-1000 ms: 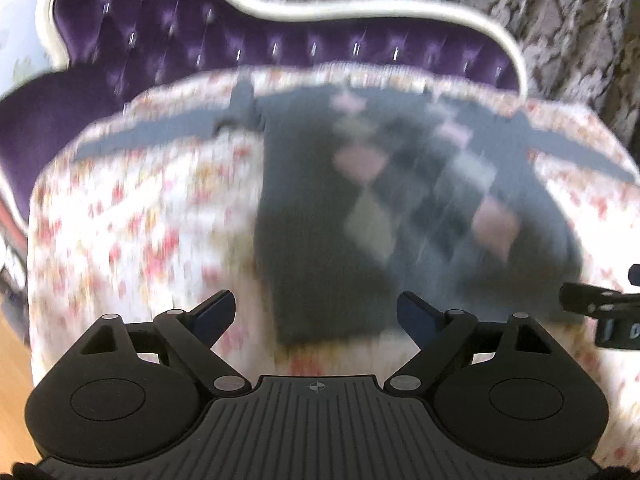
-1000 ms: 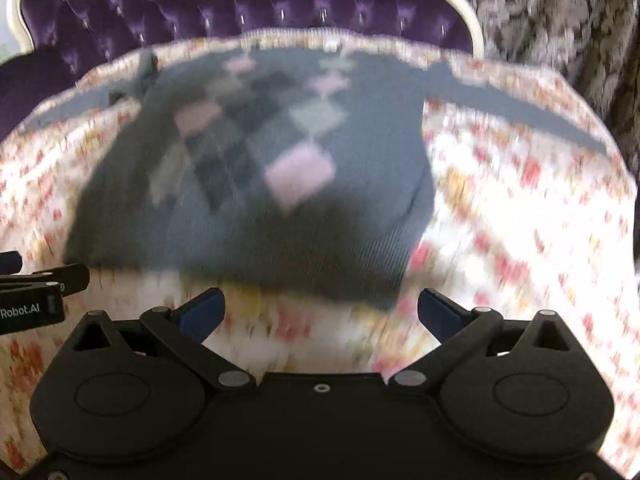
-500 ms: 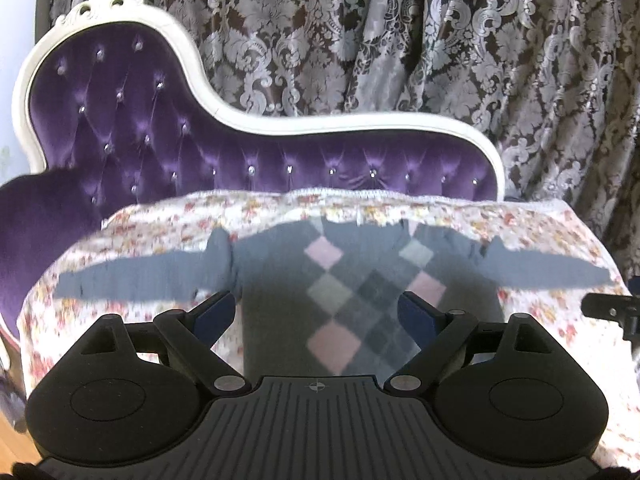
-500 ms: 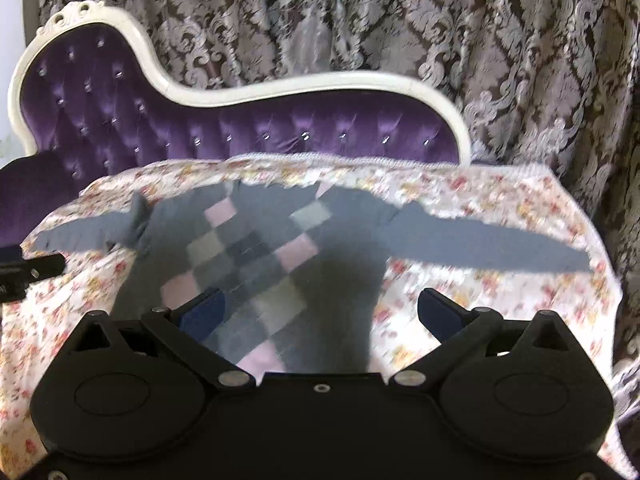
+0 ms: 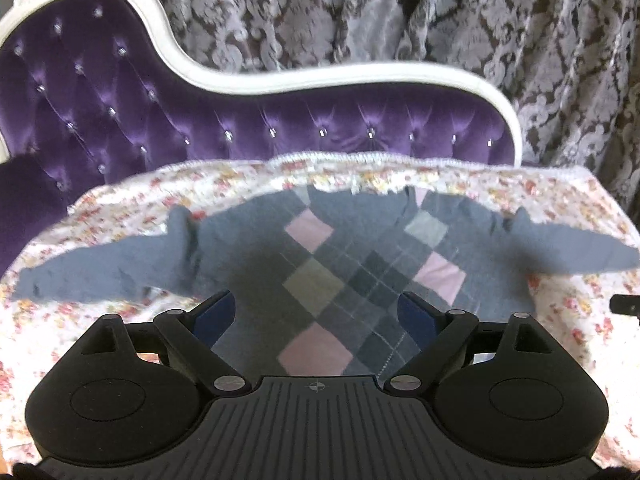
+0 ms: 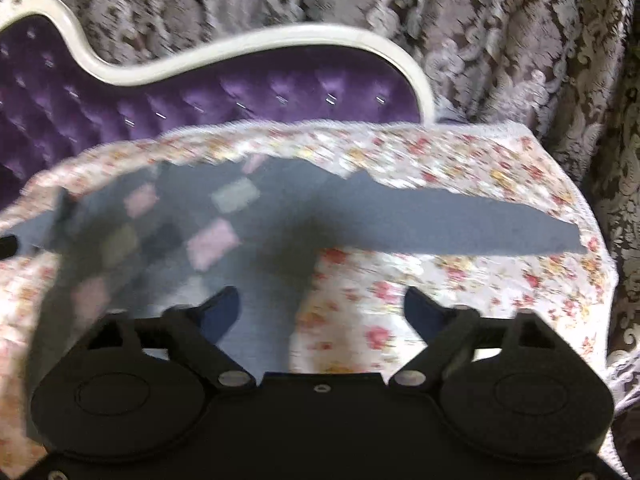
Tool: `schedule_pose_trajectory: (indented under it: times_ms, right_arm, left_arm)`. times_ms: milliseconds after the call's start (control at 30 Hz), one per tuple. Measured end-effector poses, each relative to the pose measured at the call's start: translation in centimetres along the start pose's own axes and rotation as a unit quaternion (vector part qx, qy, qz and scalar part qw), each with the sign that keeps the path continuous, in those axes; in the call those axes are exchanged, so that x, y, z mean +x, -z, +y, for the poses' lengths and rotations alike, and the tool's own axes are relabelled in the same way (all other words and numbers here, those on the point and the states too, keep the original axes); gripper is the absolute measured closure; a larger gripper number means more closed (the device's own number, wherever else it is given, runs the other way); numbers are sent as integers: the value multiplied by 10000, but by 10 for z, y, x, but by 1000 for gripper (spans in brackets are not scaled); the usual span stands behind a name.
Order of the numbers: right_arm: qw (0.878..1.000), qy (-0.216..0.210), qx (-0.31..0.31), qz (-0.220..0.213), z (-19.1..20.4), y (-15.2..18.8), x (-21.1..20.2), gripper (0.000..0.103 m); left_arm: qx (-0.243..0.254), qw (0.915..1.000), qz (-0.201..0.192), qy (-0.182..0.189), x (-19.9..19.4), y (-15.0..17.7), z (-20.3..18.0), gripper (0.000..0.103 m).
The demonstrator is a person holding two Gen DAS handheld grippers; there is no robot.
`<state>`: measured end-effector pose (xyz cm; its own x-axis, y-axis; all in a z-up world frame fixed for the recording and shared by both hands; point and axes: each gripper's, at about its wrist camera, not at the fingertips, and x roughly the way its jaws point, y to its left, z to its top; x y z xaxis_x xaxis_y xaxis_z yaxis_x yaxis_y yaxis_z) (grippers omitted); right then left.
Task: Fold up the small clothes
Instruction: 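Grasp the sweater sleeve cuff with the right gripper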
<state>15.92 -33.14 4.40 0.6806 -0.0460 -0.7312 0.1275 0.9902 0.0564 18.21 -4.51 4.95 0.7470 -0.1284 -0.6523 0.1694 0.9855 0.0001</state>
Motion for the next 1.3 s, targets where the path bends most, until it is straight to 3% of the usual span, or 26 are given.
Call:
schedule_pose_trajectory:
  times_ms: [100, 167, 233, 400, 567, 633, 700, 833, 1133, 1300]
  right_arm:
    - [9995, 54, 306, 66, -29, 7, 28, 31]
    - [9984, 37, 569, 39, -52, 13, 46, 46]
    - [9966, -33, 824, -37, -77, 18, 62, 49]
    - [9893, 223, 1423, -248, -132, 24, 88, 50]
    - [9746, 208, 2212, -279, -184, 30, 107, 50]
    - [9706, 190, 2368, -391, -198, 33, 110, 50]
    - [9660, 97, 2528, -524, -210, 34, 112, 50]
    - [9532, -84, 2948, -662, -232, 27, 121, 50]
    - [9066, -401, 4072, -1029, -278, 17, 148, 52]
    - [9012, -247, 4189, -1084, -287, 10, 155, 55]
  left_arm:
    - [-4, 10000, 74, -24, 23, 5, -6, 14]
    - [-10, 9999, 128, -73, 39, 8, -9, 14]
    - [-24, 9998, 168, -121, 55, 12, -11, 14]
    - [110, 9994, 240, -215, 87, 22, -18, 14]
    - [136, 9985, 488, -221, 111, 35, -21, 13]
    - [1, 9993, 353, -126, 112, 41, -18, 13]
    - [-128, 9995, 287, 10, 113, 46, -13, 12]
    - [-252, 9996, 148, 46, 117, 56, -8, 0]
    - [-200, 9998, -8, -29, 118, 60, -11, 0]
    - [-194, 9998, -14, -34, 118, 61, -12, 0]
